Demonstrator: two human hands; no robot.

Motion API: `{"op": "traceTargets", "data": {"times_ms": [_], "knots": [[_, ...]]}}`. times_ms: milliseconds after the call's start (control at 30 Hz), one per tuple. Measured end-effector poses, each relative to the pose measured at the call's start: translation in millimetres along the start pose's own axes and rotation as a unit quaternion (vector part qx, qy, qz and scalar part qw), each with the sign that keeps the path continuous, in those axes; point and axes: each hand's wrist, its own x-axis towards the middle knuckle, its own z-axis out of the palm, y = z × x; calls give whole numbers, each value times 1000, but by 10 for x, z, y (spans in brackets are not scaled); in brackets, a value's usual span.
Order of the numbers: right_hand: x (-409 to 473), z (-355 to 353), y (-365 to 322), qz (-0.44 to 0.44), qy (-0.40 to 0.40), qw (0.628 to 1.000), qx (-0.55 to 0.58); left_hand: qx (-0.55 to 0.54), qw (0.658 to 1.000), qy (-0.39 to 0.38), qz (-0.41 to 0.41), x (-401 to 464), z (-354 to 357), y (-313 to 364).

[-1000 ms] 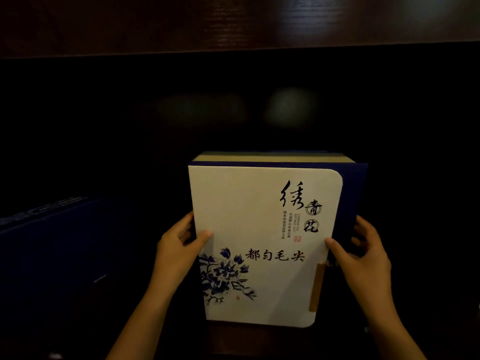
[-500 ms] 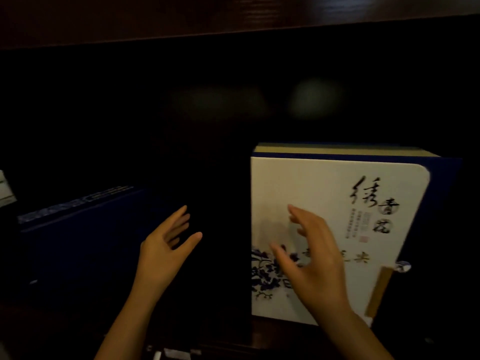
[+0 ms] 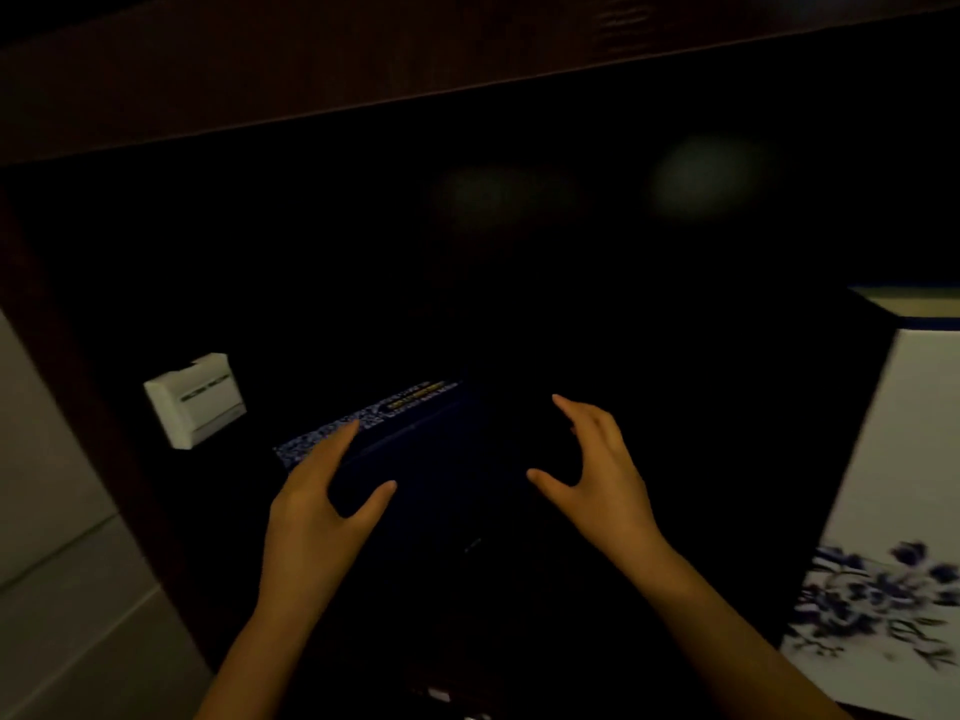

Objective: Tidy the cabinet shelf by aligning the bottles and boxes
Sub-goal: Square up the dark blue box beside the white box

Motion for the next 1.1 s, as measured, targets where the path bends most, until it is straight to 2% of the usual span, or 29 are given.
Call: {"op": "traceTargets", "data": {"times_ms": [67, 133, 233, 333, 433, 533, 800, 1000, 1100], "knots": [[113, 141, -72, 0, -11, 1000, -11, 17, 999, 39, -5, 103, -92, -192], [203, 373, -232, -7, -48, 999, -3, 21, 998, 47, -42, 268, -146, -392], [290, 813, -549, -49, -152, 987, -2, 5, 994, -28, -108, 589, -151, -609], [368, 1186, -727, -99, -215, 969, -68, 2, 983, -141, -122, 798, -135, -675], [451, 1356, -755, -109, -253, 954, -116, 49, 974, -173, -138, 890, -147, -728], [478, 1394, -719, -122, -234, 956, -130, 56, 971, -161, -165, 887, -148, -812], [242, 1517, -859, -101, -180, 969, -139, 49, 980, -134, -141, 860, -39, -801], [188, 1540, -964, -97, -176, 975, -92, 52, 984, -119, -124, 830, -48, -786], [232, 1392, -882, -106, -218, 968, -61, 46, 985, -118, -116, 716, -35, -713]]}}
